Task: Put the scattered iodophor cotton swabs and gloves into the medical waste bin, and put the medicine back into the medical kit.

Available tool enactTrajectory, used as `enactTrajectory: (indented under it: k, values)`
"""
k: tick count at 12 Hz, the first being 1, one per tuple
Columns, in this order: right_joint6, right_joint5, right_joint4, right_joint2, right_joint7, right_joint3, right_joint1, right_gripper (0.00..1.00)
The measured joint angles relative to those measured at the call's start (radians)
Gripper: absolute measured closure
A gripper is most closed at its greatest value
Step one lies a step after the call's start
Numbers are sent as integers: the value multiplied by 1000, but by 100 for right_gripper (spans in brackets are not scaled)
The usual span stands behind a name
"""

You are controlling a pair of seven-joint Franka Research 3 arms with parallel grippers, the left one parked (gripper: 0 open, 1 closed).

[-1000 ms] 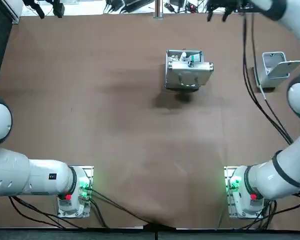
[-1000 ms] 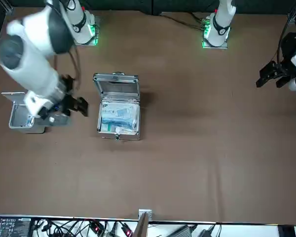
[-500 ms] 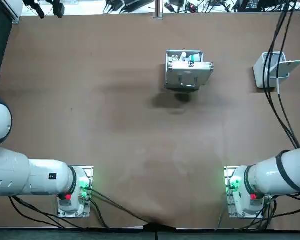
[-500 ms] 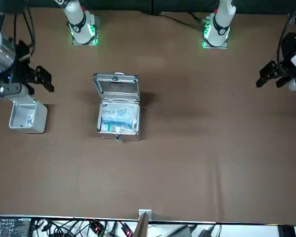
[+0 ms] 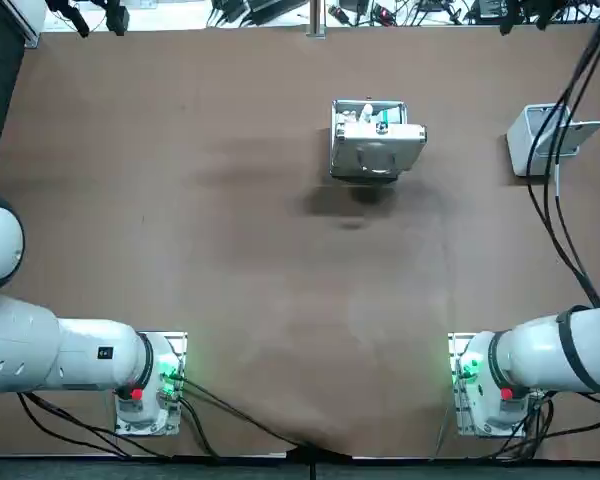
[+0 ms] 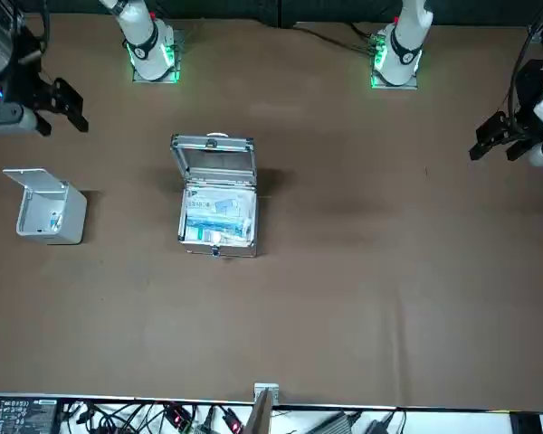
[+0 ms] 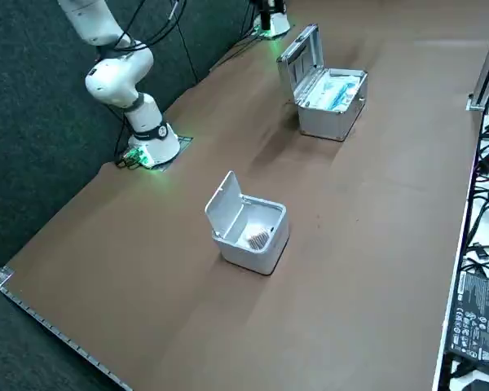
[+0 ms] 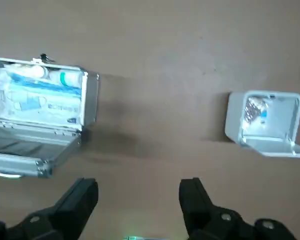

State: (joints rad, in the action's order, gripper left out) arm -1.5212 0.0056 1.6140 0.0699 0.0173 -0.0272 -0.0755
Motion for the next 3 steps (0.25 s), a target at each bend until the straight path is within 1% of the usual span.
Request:
enactTrajectory:
  k: [1,3]
  values:
    - [1,0,35,34,-2,17,-5,0]
    - [3,0,82,81,-16,35,-6,0]
